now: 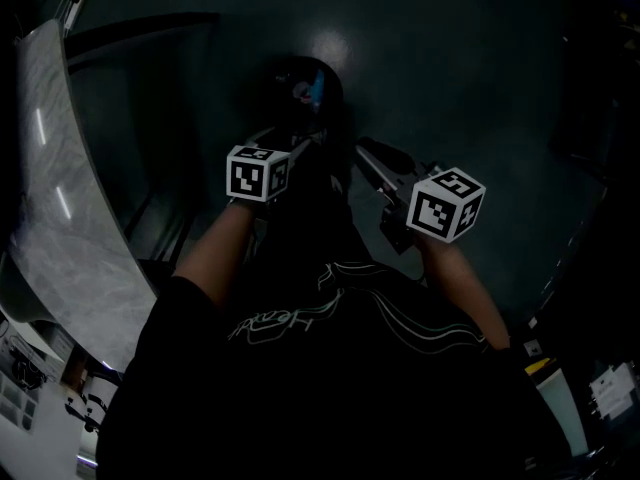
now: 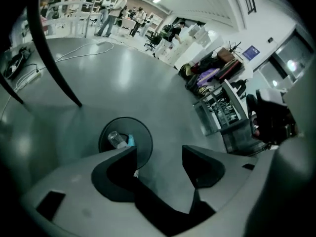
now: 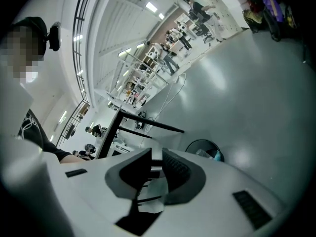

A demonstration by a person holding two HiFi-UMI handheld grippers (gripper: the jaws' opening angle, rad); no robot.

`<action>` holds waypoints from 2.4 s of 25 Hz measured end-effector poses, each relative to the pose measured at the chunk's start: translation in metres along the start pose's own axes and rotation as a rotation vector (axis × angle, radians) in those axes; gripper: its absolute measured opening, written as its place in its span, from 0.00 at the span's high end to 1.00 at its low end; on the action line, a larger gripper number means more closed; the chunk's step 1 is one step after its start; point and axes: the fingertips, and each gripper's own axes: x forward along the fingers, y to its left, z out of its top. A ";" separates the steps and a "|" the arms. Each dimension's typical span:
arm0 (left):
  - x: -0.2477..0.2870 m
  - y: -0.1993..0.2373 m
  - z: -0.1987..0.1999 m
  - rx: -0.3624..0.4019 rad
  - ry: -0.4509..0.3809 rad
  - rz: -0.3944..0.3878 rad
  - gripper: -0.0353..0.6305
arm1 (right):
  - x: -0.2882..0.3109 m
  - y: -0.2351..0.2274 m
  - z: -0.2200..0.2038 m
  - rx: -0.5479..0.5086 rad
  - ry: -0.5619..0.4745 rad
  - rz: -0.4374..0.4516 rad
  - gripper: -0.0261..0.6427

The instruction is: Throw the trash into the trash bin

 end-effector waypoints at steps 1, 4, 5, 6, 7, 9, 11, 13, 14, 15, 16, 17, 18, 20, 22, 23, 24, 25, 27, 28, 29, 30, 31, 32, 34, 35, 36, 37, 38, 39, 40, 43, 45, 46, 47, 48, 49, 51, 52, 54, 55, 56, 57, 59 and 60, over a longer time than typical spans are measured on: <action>-0.008 -0.005 0.001 -0.006 -0.022 -0.011 0.54 | -0.002 0.004 -0.004 -0.009 0.004 -0.001 0.83; -0.034 -0.026 0.010 -0.014 -0.108 -0.041 0.54 | -0.013 0.014 -0.005 -0.047 0.009 -0.001 0.82; -0.042 -0.034 0.015 -0.016 -0.147 -0.053 0.54 | -0.017 0.018 -0.002 -0.061 0.006 0.009 0.82; -0.053 -0.042 0.019 -0.018 -0.188 -0.063 0.54 | -0.022 0.024 0.000 -0.068 0.002 0.026 0.82; -0.065 -0.051 0.020 -0.018 -0.226 -0.072 0.54 | -0.028 0.032 0.001 -0.073 -0.002 0.046 0.82; -0.093 -0.073 0.021 -0.016 -0.295 -0.092 0.54 | -0.042 0.051 0.000 -0.107 -0.001 0.079 0.82; -0.126 -0.102 0.023 -0.009 -0.364 -0.129 0.54 | -0.059 0.073 -0.001 -0.160 -0.002 0.106 0.82; -0.164 -0.136 0.025 -0.003 -0.440 -0.195 0.55 | -0.076 0.100 0.002 -0.208 -0.019 0.140 0.82; -0.184 -0.151 0.027 0.008 -0.480 -0.222 0.56 | -0.084 0.115 0.004 -0.233 -0.032 0.159 0.82; -0.204 -0.164 0.028 0.026 -0.518 -0.234 0.56 | -0.091 0.130 0.007 -0.260 -0.046 0.178 0.82; -0.223 -0.175 0.031 0.051 -0.554 -0.235 0.57 | -0.097 0.145 0.011 -0.288 -0.060 0.198 0.82; -0.241 -0.183 0.033 0.073 -0.590 -0.235 0.57 | -0.101 0.160 0.014 -0.315 -0.073 0.220 0.83; -0.259 -0.192 0.035 0.086 -0.627 -0.246 0.58 | -0.105 0.175 0.017 -0.340 -0.083 0.245 0.82; -0.294 -0.213 0.036 0.086 -0.695 -0.296 0.60 | -0.117 0.205 0.020 -0.382 -0.099 0.296 0.82; -0.328 -0.236 0.033 0.096 -0.754 -0.328 0.63 | -0.134 0.235 0.017 -0.422 -0.114 0.346 0.82; -0.347 -0.245 0.030 0.116 -0.784 -0.323 0.65 | -0.142 0.250 0.014 -0.447 -0.120 0.372 0.82; -0.367 -0.252 0.028 0.144 -0.817 -0.307 0.66 | -0.147 0.266 0.011 -0.480 -0.123 0.399 0.82; -0.390 -0.256 0.026 0.176 -0.855 -0.284 0.68 | -0.148 0.283 0.009 -0.521 -0.124 0.430 0.82; -0.436 -0.261 0.019 0.242 -0.930 -0.233 0.70 | -0.146 0.319 0.005 -0.609 -0.126 0.496 0.82; -0.455 -0.266 0.014 0.276 -0.957 -0.208 0.71 | -0.147 0.336 0.003 -0.644 -0.129 0.528 0.82; -0.472 -0.273 0.010 0.309 -0.979 -0.182 0.72 | -0.151 0.352 0.002 -0.674 -0.130 0.559 0.82; -0.487 -0.280 0.006 0.337 -0.997 -0.156 0.74 | -0.155 0.366 0.001 -0.702 -0.128 0.588 0.83; -0.501 -0.287 0.003 0.359 -1.014 -0.132 0.76 | -0.159 0.380 -0.001 -0.732 -0.123 0.614 0.82; -0.515 -0.291 0.001 0.373 -1.032 -0.112 0.78 | -0.162 0.393 -0.003 -0.765 -0.116 0.636 0.82; -0.540 -0.294 -0.004 0.384 -1.072 -0.078 0.80 | -0.161 0.414 -0.007 -0.829 -0.097 0.670 0.82; -0.551 -0.292 -0.006 0.387 -1.088 -0.055 0.82 | -0.158 0.423 -0.008 -0.849 -0.086 0.685 0.83; -0.561 -0.288 -0.008 0.391 -1.101 -0.028 0.84 | -0.153 0.431 -0.008 -0.857 -0.074 0.702 0.83; -0.571 -0.283 -0.009 0.397 -1.111 -0.001 0.87 | -0.146 0.438 -0.008 -0.858 -0.061 0.717 0.83; -0.580 -0.276 -0.010 0.402 -1.118 0.024 0.89 | -0.137 0.446 -0.008 -0.856 -0.048 0.731 0.83; -0.588 -0.267 -0.011 0.400 -1.124 0.048 0.91 | -0.126 0.454 -0.007 -0.856 -0.035 0.744 0.82; -0.594 -0.255 -0.013 0.387 -1.127 0.074 0.92 | -0.114 0.462 -0.006 -0.860 -0.023 0.757 0.83; -0.605 -0.207 -0.018 0.294 -1.128 0.148 0.92 | -0.080 0.489 -0.007 -0.893 0.014 0.806 0.82; -0.611 -0.175 -0.019 0.223 -1.142 0.167 0.92 | -0.060 0.505 -0.007 -0.931 0.028 0.836 0.82; -0.615 -0.159 -0.018 0.195 -1.154 0.170 0.92 | -0.048 0.513 -0.006 -0.954 0.032 0.843 0.82; -0.619 -0.143 -0.017 0.172 -1.164 0.172 0.92 | -0.035 0.521 -0.004 -0.977 0.037 0.844 0.82; -0.624 -0.127 -0.015 0.153 -1.173 0.175 0.92 | -0.021 0.528 -0.003 -0.998 0.045 0.843 0.82; -0.628 -0.112 -0.013 0.133 -1.182 0.179 0.92 | -0.006 0.536 -0.001 -1.017 0.058 0.843 0.82; -0.639 -0.080 -0.010 0.092 -1.202 0.187 0.92 | 0.024 0.551 0.002 -1.049 0.089 0.850 0.82; -0.645 -0.065 -0.007 0.071 -1.213 0.190 0.92 | 0.038 0.560 0.003 -1.066 0.103 0.854 0.82; -0.656 -0.037 -0.003 0.030 -1.234 0.193 0.92 | 0.069 0.576 0.007 -1.096 0.125 0.860 0.82; -0.661 -0.023 -0.002 0.013 -1.242 0.194 0.92 | 0.085 0.584 0.007 -1.103 0.135 0.865 0.82; -0.665 -0.009 -0.002 -0.003 -1.245 0.197 0.93 | 0.102 0.592 0.006 -1.104 0.148 0.874 0.82; -0.668 0.005 -0.003 -0.019 -1.246 0.202 0.92 | 0.119 0.601 0.004 -1.100 0.164 0.886 0.82; -0.675 0.032 -0.007 -0.054 -1.246 0.218 0.92 | 0.151 0.617 -0.001 -1.102 0.191 0.902 0.82; -0.678 0.044 -0.010 -0.075 -1.249 0.223 0.92 | 0.166 0.624 -0.004 -1.111 0.200 0.903 0.82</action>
